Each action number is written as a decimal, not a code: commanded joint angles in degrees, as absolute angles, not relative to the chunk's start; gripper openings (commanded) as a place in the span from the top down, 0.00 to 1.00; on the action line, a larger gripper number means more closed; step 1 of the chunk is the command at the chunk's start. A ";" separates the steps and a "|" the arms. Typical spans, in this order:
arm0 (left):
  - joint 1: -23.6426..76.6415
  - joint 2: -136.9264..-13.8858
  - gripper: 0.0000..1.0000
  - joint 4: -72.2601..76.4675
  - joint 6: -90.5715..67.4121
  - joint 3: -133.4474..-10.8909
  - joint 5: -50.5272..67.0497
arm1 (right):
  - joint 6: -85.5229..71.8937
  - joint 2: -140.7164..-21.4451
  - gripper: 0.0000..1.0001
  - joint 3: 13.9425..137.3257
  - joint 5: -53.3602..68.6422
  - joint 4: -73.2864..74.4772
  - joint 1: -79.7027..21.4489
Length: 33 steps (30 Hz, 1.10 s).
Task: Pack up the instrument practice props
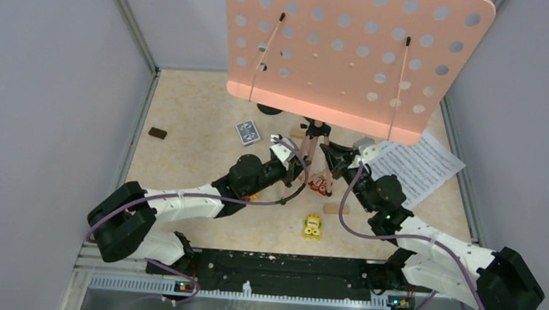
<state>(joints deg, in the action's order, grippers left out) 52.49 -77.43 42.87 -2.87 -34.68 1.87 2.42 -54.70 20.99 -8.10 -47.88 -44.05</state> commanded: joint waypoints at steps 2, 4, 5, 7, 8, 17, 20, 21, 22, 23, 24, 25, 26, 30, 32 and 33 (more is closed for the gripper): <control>53.17 -74.86 1.00 50.20 -3.35 -32.57 5.93 | -1.24 -51.48 1.00 22.80 -0.34 -48.51 -46.49; 53.26 -72.84 1.00 49.83 -3.82 -30.62 5.68 | -0.93 -51.12 1.00 23.86 1.68 -45.11 -47.21; 53.26 -71.72 1.00 49.52 -3.93 -29.65 5.56 | -0.74 -51.03 1.00 24.12 2.30 -44.40 -47.81; 53.35 -69.33 1.00 48.27 -3.97 -28.08 5.25 | -0.69 -51.29 1.00 24.17 2.16 -44.63 -49.55; 53.35 -68.15 1.00 47.45 -3.86 -27.37 5.01 | -0.71 -51.70 1.00 24.10 1.83 -45.17 -50.66; 53.49 -56.33 1.00 39.73 -3.08 -23.21 0.54 | -0.69 -60.61 1.00 26.87 -3.51 -51.80 -58.97; 53.55 -54.85 1.00 37.75 -3.26 -22.45 -1.79 | -0.77 -63.07 1.00 27.65 -5.42 -52.79 -59.33; 53.53 -54.59 1.00 37.51 -3.50 -22.23 -2.03 | -0.93 -63.43 1.00 27.79 -6.19 -52.89 -59.37; 53.47 -54.48 1.00 37.36 -3.62 -22.08 -2.27 | -0.98 -63.68 1.00 27.94 -7.18 -52.72 -59.33; 53.44 -54.49 1.00 37.15 -3.68 -21.99 -2.58 | -1.08 -63.90 1.00 28.13 -8.21 -52.15 -59.33; 53.44 -54.63 1.00 37.03 -3.79 -22.10 -3.12 | -1.15 -64.02 1.00 28.63 -9.59 -50.61 -59.32; 53.44 -54.97 1.00 36.61 -4.30 -22.33 -3.93 | -1.22 -64.13 1.00 29.11 -10.71 -49.17 -59.35; 53.44 -55.30 1.00 36.05 -4.99 -22.75 -5.12 | -1.23 -64.19 1.00 29.36 -11.73 -47.76 -59.34; 53.44 -57.76 1.00 35.47 -4.22 -24.34 -5.98 | -1.67 -63.98 1.00 29.29 -15.49 -44.82 -59.35; 53.44 -59.17 1.00 35.78 -3.97 -24.77 -6.04 | -1.37 -63.37 0.93 28.98 -16.62 -43.65 -59.33; 53.44 -59.86 1.00 36.15 -4.04 -24.85 -6.06 | -1.00 -62.85 0.88 28.76 -16.90 -43.01 -59.33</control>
